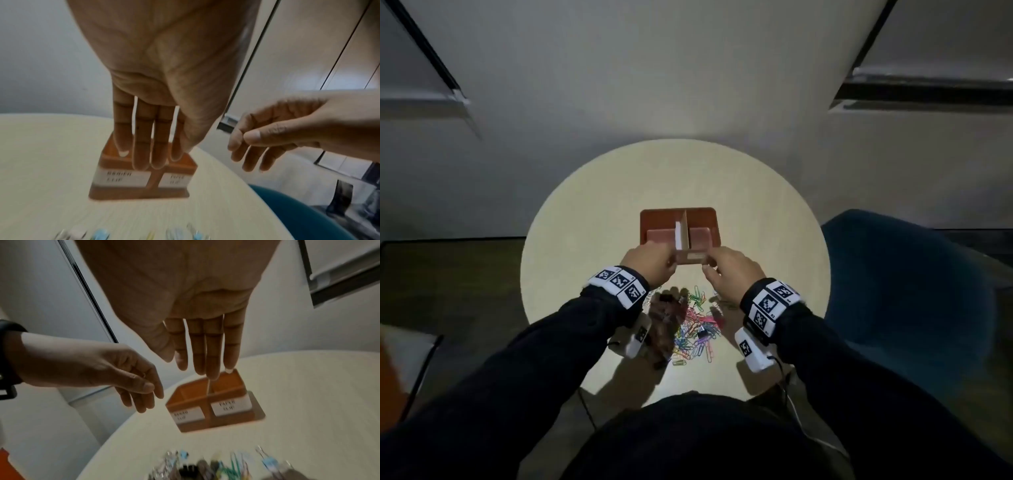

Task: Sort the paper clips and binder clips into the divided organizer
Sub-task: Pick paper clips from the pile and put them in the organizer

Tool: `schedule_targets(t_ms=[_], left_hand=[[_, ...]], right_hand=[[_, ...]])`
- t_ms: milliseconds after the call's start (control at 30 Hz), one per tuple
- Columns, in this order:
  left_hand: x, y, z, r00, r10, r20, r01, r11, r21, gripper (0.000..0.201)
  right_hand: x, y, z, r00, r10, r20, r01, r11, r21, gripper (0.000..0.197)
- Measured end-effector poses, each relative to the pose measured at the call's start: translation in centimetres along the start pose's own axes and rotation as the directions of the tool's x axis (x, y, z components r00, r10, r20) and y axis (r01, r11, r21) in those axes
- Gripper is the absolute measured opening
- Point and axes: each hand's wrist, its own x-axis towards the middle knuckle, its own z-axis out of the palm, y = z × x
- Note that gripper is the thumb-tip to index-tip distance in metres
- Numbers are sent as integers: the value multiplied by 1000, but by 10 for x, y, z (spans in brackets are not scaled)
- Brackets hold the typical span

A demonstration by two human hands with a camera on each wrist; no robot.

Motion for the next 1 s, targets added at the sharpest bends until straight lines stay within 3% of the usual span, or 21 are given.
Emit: schedule_targets(t_ms=[167,333,500,733,1000], left_hand=[[1,-1,58,975,-8,223,-14,995,99,19],[3,3,105,941,27,336,-82,985,150,21],[3,7,136,956,75,283,-115,985,126,39],[9,7,164,969,57,241,-88,989,120,54],[10,2,168,966,84,245,-111,989,97,46]], right_hand=[[-1,23,47,974,120,194,-109,992,-67,17],[-6,45,89,933,172,317,-136,982,-131,19],[-12,57,123,912,197,361,-141,975,-174,19],[-10,75,152,913,210,350,-163,974,-159,39],[-4,87,159,905,190,381,-144,979,-146,37]])
